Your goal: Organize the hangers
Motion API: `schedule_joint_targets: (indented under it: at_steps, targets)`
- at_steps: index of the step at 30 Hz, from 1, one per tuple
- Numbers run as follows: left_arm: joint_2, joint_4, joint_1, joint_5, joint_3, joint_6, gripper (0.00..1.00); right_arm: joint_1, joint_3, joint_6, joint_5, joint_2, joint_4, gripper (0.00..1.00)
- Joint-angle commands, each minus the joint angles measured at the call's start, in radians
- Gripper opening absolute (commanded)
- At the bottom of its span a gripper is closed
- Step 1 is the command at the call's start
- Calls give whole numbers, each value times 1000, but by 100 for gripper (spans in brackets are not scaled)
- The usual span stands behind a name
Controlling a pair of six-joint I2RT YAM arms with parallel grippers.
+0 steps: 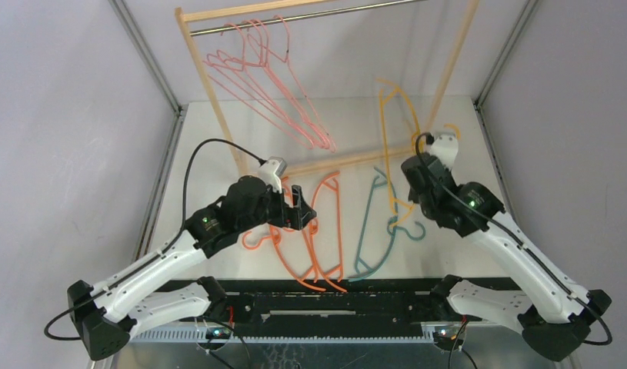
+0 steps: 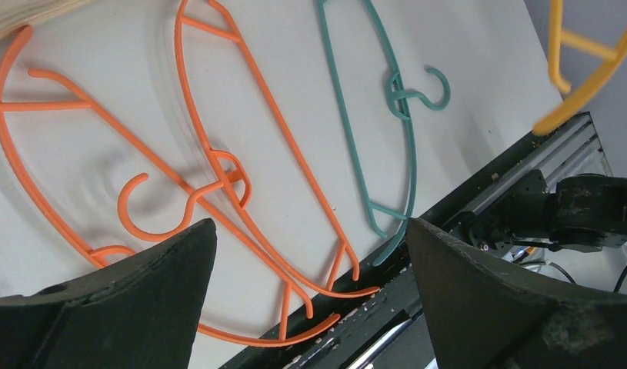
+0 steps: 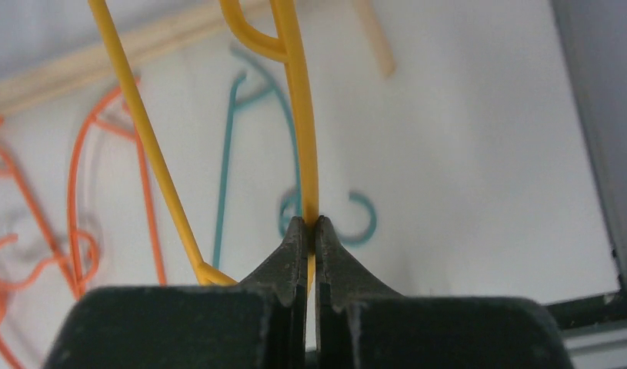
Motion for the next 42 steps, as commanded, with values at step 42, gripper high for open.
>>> schedule_joint_targets:
  at_steps: [42]
  targets:
    - [-62, -75, -1, -27, 57, 73, 97, 2, 531, -1246, 355, 571, 1184, 0]
